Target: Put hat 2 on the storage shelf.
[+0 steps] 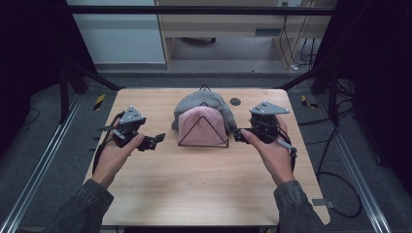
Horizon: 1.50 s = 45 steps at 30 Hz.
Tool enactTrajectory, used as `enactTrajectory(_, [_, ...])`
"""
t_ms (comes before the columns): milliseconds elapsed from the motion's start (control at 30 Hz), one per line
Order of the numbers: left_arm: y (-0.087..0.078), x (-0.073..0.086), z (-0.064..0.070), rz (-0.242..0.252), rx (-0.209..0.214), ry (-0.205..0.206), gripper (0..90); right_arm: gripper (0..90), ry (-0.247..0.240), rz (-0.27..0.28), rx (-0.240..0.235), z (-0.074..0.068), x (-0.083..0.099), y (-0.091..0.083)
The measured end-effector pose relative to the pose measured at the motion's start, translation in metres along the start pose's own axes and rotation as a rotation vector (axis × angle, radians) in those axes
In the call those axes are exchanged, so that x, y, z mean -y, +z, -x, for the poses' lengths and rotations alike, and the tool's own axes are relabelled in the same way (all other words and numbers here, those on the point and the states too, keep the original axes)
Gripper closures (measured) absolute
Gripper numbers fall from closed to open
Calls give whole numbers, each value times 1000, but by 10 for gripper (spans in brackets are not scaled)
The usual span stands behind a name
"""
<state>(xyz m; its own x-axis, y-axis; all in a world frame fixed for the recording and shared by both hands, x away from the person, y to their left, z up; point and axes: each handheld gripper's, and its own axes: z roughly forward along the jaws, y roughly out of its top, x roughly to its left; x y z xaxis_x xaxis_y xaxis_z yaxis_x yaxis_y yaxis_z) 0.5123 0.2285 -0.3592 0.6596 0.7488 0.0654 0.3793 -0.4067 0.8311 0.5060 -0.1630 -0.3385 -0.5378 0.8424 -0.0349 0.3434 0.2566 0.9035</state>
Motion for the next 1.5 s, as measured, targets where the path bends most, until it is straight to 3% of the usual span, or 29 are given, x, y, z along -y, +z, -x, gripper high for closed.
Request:
enactTrajectory(133, [-8, 14, -3, -11, 1, 0, 54, 82, 36, 3, 19, 11, 20, -13])
enactTrajectory(233, [-15, 28, -8, -29, -10, -7, 52, 110, 80, -5, 59, 23, 40, -25])
enactTrajectory(300, [-19, 38, -12, -34, -15, -13, 52, 117, 89, -7, 64, 25, 44, -27])
enactTrajectory(367, [-20, 50, -15, -42, -9, -22, 52, 142, 113, -27, 85, 34, 62, -31])
enactTrajectory(400, [-20, 57, -17, -52, -5, -27, 52, 142, 113, -27, 85, 34, 62, -31])
enactTrajectory(667, [-3, 105, -25, -157, 17, -58, 54, 151, 157, -143, 75, 43, 116, -17])
enactTrajectory(700, [0, 115, -26, -190, 21, -61, 54, 151, 162, -160, 74, 43, 121, -16])
enactTrajectory(933, [10, 146, -30, -255, 25, -95, 54, 152, 190, -245, 56, 40, 150, -6])
enactTrajectory(1267, [17, 156, -31, -288, 36, -106, 52, 144, 203, -321, 41, 38, 169, 4])
enactTrajectory(1500, [18, 159, -30, -266, 26, -96, 32, 136, 203, -341, 35, 36, 173, 8])
